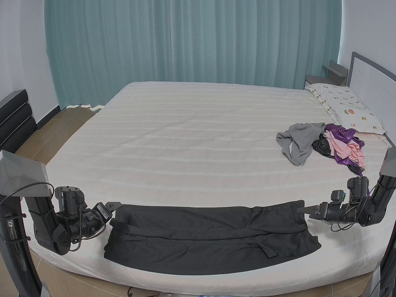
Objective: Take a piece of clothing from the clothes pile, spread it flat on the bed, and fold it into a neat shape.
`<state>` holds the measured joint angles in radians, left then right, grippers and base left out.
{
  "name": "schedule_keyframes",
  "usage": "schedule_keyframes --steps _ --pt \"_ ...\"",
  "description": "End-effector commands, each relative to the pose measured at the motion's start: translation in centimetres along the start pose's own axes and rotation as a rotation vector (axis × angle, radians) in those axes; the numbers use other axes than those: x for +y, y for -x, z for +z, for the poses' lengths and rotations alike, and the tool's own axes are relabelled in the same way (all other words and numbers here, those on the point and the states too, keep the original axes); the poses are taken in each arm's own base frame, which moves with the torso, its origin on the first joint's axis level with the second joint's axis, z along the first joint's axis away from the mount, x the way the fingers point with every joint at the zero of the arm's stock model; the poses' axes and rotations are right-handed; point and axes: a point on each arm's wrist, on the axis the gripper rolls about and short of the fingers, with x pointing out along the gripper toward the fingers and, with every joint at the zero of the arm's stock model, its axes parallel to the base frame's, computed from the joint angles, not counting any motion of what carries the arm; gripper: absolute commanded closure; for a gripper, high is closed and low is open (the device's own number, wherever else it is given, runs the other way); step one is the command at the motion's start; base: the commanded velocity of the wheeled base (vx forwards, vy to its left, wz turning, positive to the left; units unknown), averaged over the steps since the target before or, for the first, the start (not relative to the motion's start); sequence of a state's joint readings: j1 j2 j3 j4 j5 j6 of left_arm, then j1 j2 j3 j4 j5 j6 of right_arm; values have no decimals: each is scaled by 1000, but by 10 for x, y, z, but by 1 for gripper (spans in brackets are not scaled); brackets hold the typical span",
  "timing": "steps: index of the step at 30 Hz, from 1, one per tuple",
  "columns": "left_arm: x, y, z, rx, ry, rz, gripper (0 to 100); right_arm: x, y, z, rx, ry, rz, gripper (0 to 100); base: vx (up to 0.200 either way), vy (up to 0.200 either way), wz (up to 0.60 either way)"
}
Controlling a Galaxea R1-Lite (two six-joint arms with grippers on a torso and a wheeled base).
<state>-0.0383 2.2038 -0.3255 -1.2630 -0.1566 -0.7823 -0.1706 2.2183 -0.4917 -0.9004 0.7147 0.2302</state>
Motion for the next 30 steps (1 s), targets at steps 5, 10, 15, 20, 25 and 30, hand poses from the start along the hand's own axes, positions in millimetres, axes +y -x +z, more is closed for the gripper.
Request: schedule_keyframes --steps 5,10,15,20,25,30 --pt "-13 -33 21 -45 -3 -43 0 1 -7 15 -61 -111 -70 0 0 0 0" --pt "-10 -59 20 -22 -4 -29 0 -3 -14 9 -35 -148 -78 0 0 0 0" --pt "-9 -68 10 -9 -26 -20 0 -5 -18 9 -33 -164 -80 0 0 0 0" --pt "-9 -69 10 -10 -26 -17 0 -6 -20 10 -38 -171 -92 0 0 0 0" --pt "-8 -69 10 -15 -26 -14 100 -8 -23 11 -45 -188 -111 0 0 0 0" --pt "-7 -70 11 -32 -23 1 100 -9 -24 12 -58 -207 -133 0 0 0 0"
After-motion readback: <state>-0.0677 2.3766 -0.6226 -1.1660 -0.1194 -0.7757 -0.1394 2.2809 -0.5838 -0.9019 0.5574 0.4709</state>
